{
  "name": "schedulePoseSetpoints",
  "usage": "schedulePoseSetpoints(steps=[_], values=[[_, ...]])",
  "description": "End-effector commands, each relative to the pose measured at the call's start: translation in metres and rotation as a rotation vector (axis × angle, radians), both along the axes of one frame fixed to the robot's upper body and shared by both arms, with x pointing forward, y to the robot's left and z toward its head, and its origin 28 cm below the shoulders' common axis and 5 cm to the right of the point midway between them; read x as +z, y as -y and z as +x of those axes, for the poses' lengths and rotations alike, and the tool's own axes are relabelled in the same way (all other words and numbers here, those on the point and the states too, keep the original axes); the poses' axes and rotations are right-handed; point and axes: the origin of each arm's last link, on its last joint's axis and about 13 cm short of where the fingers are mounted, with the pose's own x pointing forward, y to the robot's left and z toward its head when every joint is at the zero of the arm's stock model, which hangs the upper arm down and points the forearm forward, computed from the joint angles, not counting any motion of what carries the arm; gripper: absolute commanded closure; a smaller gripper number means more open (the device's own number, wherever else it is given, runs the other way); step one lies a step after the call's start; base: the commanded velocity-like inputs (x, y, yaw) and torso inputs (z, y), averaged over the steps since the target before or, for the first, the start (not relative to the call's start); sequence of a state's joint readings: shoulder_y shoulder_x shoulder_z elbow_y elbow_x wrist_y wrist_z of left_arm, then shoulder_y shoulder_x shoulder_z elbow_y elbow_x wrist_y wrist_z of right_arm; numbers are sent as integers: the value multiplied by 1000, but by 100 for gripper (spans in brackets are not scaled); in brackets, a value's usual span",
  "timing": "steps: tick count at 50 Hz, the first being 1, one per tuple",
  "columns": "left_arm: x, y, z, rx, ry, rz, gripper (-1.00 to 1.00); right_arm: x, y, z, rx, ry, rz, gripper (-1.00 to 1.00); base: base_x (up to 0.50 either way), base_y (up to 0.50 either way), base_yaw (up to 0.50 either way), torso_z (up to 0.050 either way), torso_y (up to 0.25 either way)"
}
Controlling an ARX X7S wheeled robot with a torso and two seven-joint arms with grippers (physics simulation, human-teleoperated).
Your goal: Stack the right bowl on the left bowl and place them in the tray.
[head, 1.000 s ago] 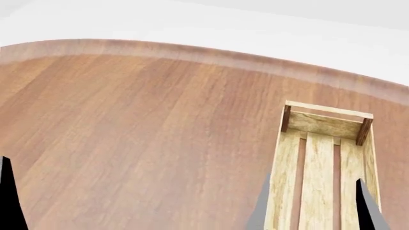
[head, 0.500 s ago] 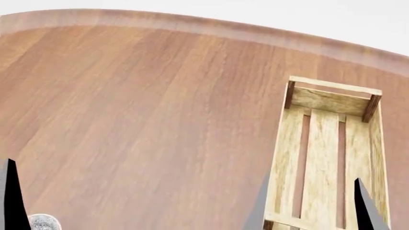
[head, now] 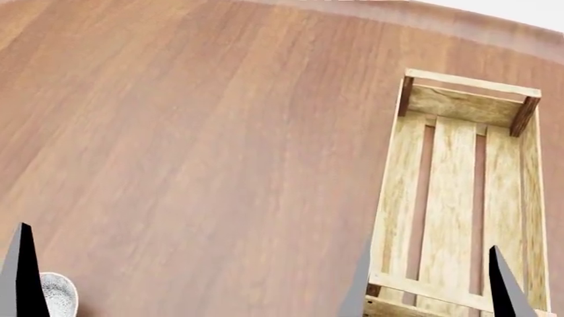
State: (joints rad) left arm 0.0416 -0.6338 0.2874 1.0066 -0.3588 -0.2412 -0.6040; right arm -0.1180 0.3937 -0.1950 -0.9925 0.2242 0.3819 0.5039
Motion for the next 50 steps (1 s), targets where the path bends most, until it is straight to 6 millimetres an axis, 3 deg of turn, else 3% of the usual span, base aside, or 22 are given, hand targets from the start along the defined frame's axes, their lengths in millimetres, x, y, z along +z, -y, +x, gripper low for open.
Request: schedulePoseSetpoints(steps=[1, 50], values=[[0, 0, 0, -2, -2, 2, -100, -1, 0, 1, 1, 0, -1, -100, 0, 0, 0, 48, -117], [-1, 0, 0, -8, -9, 4, -100, 3, 0, -1, 2, 3, -1, -100, 0, 0, 0, 48, -115]])
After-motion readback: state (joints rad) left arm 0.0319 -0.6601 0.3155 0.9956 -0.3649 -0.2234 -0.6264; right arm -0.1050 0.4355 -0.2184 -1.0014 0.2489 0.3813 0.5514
